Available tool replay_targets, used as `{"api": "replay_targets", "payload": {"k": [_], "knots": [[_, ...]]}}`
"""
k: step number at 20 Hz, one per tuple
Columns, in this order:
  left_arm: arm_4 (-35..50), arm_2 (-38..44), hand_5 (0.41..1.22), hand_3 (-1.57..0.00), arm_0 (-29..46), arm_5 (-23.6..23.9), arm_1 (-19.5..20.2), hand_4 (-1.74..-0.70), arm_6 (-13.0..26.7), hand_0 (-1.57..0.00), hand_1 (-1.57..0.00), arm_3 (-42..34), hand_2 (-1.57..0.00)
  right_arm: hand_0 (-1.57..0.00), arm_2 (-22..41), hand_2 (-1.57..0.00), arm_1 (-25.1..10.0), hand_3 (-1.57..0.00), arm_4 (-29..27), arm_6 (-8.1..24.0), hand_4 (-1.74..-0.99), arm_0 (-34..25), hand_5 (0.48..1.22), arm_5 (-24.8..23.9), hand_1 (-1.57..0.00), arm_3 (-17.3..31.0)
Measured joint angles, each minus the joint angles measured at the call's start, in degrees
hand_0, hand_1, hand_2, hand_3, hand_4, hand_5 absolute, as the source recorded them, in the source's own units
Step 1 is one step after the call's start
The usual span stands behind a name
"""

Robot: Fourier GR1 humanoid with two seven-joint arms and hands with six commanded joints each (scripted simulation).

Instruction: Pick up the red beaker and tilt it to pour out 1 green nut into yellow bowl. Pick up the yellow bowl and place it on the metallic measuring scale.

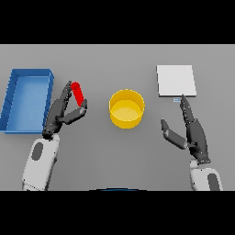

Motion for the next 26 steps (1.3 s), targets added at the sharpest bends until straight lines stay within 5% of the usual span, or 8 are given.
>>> {"api": "replay_targets", "payload": {"k": [11,18,20,23,26], "knots": [[0.8,4.1,0.703,0.00,-11.3,0.3,0.1,-1.31,-4.2,0.00,0.00,15.0,0.00,0.00,-0.4,0.00,0.2,0.00,-0.6,1.3,-1.329,-0.7,0.684,-0.1,0.00,-0.2],[1.0,5.5,0.752,0.00,-16.3,-0.3,0.0,-1.39,-8.8,0.00,0.00,22.3,-0.03,0.00,-0.6,0.00,-0.2,0.00,-0.4,0.8,-1.295,-0.1,0.683,-0.3,0.00,-0.8],[1.7,6.6,0.795,-0.22,-17.4,0.4,-0.5,-1.44,-9.3,-0.25,-0.28,23.5,-0.31,0.00,0.1,0.00,0.0,0.00,0.4,0.8,-1.289,-0.1,0.684,-0.4,0.00,-1.2],[1.3,7.4,1.003,-0.88,-19.2,3.8,-2.0,-1.44,-8.3,-0.86,-0.87,25.5,-0.89,0.00,-1.1,0.00,-0.9,0.00,-0.6,0.9,-1.283,-0.5,0.683,-0.1,0.00,-0.7],[-0.9,6.9,1.109,-1.22,-19.4,5.6,-2.1,-1.45,-10.7,-1.21,-1.21,27.0,-1.22,0.00,-0.4,0.00,-0.3,0.00,-0.5,1.0,-1.291,-0.5,0.684,0.1,0.00,-0.9]]}}
